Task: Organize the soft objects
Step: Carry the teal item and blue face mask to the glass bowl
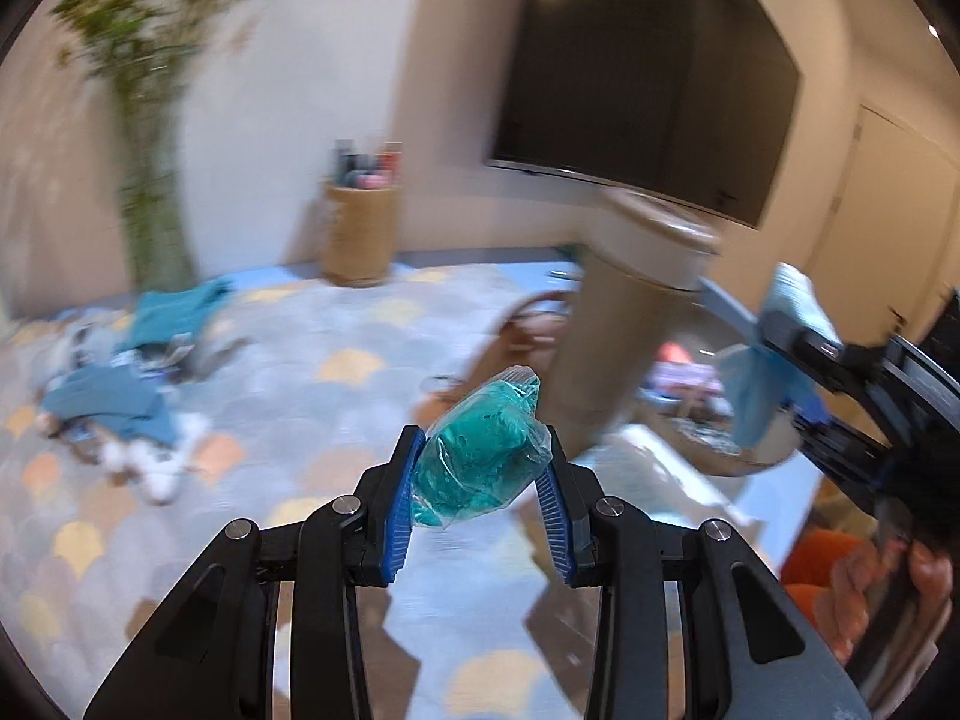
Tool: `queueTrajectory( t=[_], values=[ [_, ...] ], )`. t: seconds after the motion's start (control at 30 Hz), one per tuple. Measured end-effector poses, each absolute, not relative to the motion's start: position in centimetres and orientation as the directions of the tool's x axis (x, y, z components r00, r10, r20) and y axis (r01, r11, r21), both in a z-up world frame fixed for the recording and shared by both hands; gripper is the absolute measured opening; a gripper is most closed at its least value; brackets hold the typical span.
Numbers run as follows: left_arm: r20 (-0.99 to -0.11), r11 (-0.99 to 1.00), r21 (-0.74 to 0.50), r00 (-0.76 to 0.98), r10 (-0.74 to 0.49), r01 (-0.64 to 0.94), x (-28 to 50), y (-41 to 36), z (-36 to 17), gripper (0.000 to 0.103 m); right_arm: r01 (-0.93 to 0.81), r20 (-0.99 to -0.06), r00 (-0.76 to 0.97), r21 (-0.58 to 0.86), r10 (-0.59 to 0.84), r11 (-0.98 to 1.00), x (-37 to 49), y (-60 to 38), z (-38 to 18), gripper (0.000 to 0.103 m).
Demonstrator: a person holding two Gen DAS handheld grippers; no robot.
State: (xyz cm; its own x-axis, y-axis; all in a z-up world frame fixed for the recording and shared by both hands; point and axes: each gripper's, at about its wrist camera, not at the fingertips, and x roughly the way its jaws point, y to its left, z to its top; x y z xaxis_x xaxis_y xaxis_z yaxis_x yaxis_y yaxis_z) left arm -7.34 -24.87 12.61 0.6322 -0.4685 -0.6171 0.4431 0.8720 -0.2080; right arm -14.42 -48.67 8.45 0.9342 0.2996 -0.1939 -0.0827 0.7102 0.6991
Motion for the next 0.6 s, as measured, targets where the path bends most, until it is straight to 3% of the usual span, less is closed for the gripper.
queueTrajectory(
  t=[0.27,0.6],
  values=[
    [-0.589,0.747,-0.232,0.521,-0.618,0.623,-8.9,-32.7,13.3,0.034,0.013,-0.216,0.957,0.703,0.196,0.711,-14.5,-55.4,9.9,0.037],
    [-0.623,0.734,-0.173,0.504,-0.598,0.657,-7.6,-41.1,12.6,0.034,0.129,-0.331,0.935,0.650,0.126,0.749,-9.3,-60.8,11.2,0.037]
  ],
)
